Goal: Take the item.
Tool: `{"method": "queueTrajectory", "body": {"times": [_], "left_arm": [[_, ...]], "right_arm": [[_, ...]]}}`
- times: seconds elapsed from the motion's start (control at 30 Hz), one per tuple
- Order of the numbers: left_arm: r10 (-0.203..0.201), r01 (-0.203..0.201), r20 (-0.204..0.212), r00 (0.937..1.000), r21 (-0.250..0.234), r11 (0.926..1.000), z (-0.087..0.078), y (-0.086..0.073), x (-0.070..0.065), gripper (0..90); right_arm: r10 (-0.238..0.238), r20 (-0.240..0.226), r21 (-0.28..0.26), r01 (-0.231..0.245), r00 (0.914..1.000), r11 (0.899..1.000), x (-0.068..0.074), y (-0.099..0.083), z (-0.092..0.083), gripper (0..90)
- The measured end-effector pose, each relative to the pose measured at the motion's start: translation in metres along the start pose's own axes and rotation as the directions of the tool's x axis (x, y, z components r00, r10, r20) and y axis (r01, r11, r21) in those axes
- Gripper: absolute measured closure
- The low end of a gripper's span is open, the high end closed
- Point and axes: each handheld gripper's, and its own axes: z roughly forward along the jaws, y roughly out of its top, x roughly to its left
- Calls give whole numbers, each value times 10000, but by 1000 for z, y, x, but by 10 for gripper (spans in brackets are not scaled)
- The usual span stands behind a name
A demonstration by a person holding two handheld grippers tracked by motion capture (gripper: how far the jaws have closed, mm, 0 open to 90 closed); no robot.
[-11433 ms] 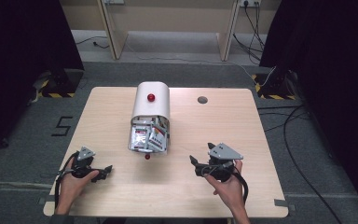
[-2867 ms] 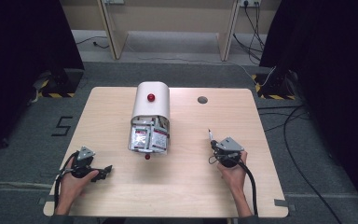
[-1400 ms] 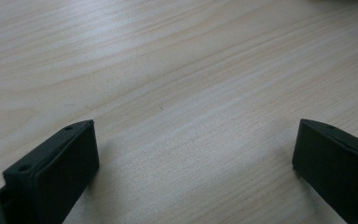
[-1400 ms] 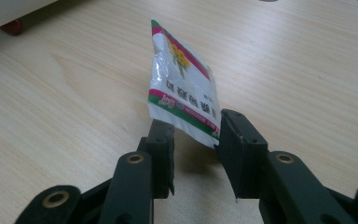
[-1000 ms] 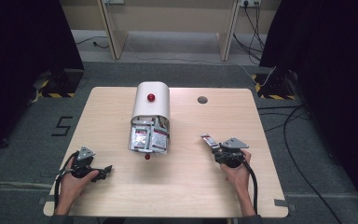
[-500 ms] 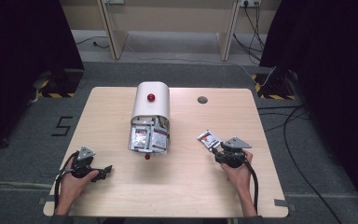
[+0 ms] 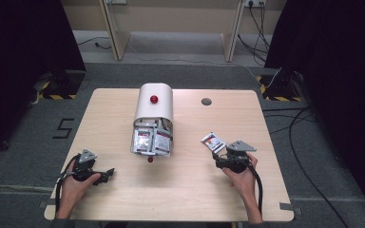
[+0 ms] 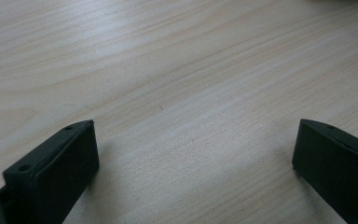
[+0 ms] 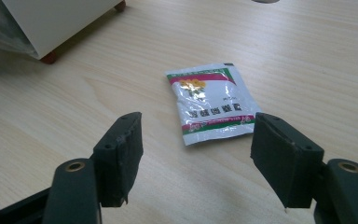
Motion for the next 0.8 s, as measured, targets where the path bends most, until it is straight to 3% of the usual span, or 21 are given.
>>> {"method": "queueTrajectory", "body": {"times": [0.8], "left_arm": [[-2, 2, -1, 10000, -2, 10000, 0, 0, 0, 0]], "right_arm": [[128, -299, -47, -129, 9995, 9999, 15, 1, -16, 250]]}}
